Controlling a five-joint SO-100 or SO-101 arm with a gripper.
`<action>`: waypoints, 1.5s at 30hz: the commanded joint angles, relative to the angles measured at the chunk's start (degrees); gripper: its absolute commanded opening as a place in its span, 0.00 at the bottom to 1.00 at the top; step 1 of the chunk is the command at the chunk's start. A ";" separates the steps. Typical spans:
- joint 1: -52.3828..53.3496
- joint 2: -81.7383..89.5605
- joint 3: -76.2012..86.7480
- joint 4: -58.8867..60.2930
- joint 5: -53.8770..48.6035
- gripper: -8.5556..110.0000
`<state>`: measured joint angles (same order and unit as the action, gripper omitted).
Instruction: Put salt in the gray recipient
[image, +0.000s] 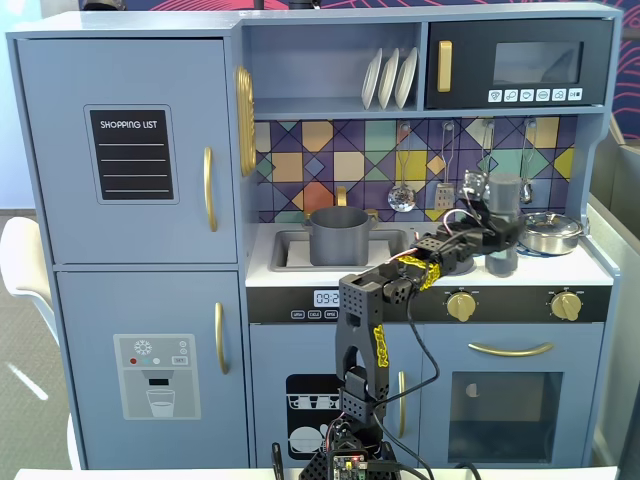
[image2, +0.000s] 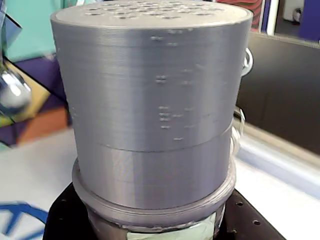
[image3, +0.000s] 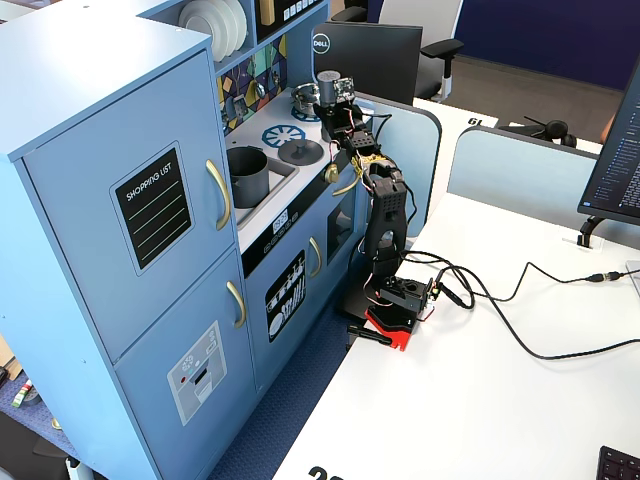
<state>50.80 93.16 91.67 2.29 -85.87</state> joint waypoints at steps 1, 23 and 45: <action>0.88 -0.44 -4.66 -1.85 -0.09 0.07; 2.55 -1.32 -4.92 -1.49 -1.05 0.49; -8.88 54.84 16.70 65.48 -2.46 0.07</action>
<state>50.45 132.71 107.67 47.11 -85.25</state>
